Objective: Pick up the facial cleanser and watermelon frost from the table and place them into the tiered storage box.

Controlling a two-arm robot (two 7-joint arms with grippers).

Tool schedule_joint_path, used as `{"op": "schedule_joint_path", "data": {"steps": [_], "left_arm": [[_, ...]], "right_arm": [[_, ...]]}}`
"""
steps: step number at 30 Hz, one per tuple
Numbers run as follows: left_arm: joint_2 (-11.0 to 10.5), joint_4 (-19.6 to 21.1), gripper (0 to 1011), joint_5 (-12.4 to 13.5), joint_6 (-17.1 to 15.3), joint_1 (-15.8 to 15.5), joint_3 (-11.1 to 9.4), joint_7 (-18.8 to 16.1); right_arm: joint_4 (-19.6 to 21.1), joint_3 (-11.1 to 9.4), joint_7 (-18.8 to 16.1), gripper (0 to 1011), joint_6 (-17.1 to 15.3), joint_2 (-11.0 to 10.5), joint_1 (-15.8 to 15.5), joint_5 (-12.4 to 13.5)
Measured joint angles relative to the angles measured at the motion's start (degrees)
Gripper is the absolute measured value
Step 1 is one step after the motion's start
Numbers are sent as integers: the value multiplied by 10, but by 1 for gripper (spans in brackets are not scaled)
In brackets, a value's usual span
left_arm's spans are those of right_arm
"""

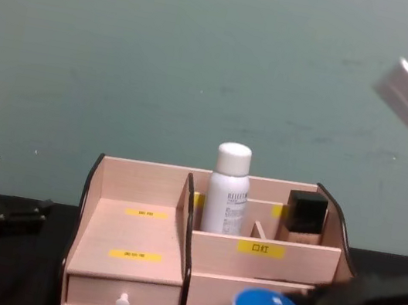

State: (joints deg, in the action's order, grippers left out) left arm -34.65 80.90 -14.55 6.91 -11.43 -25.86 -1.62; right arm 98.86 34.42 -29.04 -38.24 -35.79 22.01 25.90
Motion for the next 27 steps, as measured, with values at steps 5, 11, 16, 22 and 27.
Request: {"op": "schedule_joint_path", "data": {"steps": [5, 11, 16, 22, 27], "left_arm": [[0, 0, 1010, 0, 0, 0, 0, 0], [0, 0, 1009, 0, 0, 0, 0, 0], [0, 0, 1010, 0, 0, 0, 0, 0], [0, 0, 1010, 0, 0, 0, 0, 0], [0, 0, 1010, 0, 0, 0, 0, 0]], "right_arm": [[18, 18, -9, 722, -2, 2, 22, -2], [24, 46, -22, 722, -6, 14, 56, -17], [16, 64, -28, 722, -9, 29, 83, -27], [-6, 82, -30, 722, -10, 53, 115, -43], [-37, 93, -31, 722, -7, 81, 140, -55]]}}
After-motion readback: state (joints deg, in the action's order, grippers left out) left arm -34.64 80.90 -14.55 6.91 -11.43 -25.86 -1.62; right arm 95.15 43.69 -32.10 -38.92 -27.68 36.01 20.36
